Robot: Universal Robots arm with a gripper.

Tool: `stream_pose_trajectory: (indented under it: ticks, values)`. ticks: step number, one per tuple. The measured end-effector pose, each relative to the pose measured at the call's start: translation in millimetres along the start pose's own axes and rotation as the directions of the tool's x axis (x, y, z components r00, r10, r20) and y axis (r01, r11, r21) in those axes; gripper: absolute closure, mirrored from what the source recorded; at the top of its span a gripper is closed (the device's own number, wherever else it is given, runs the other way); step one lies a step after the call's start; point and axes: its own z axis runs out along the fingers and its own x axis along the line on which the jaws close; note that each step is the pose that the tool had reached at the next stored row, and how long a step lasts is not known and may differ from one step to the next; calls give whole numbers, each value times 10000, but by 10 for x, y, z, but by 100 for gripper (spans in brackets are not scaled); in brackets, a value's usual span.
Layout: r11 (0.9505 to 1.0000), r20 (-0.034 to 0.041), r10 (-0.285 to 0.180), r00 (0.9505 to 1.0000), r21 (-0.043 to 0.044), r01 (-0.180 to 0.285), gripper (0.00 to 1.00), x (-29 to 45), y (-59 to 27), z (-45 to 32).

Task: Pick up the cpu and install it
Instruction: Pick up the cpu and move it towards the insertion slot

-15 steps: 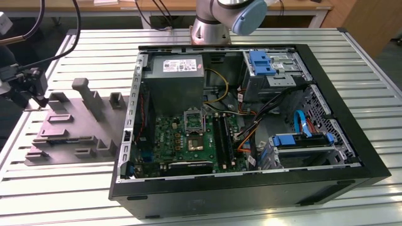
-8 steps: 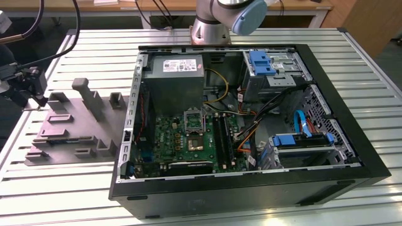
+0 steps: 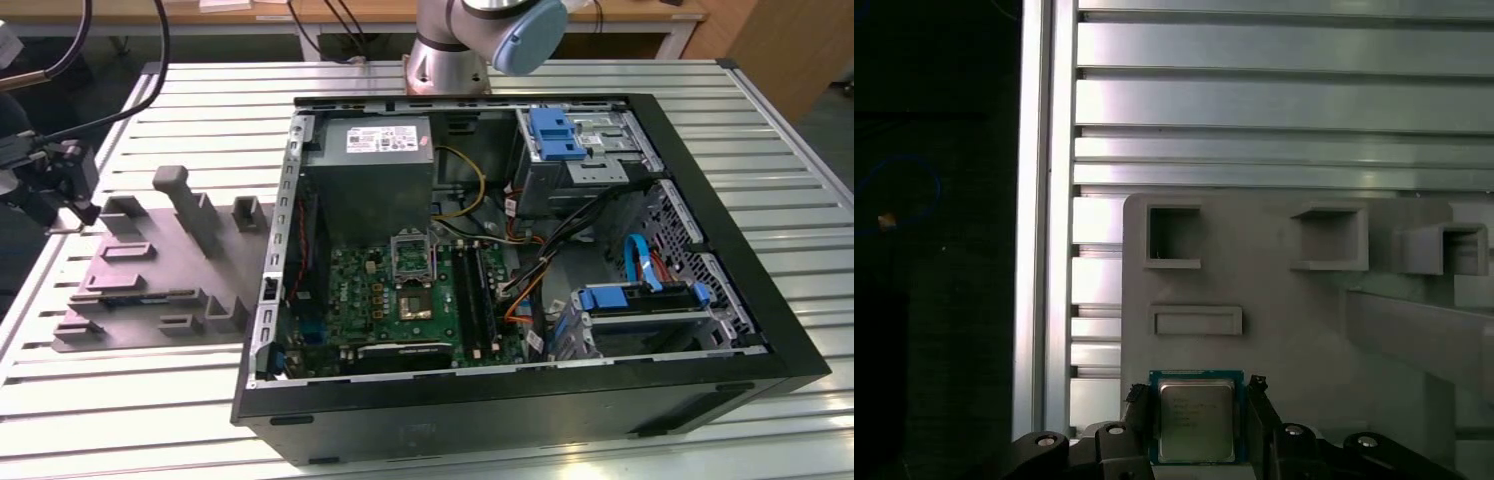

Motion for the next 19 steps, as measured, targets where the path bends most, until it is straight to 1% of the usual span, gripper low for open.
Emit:
stream_pose_trajectory:
  ticks: [19]
  values:
    - [10000, 0, 0, 10000, 0, 0, 53, -1, 3, -58]
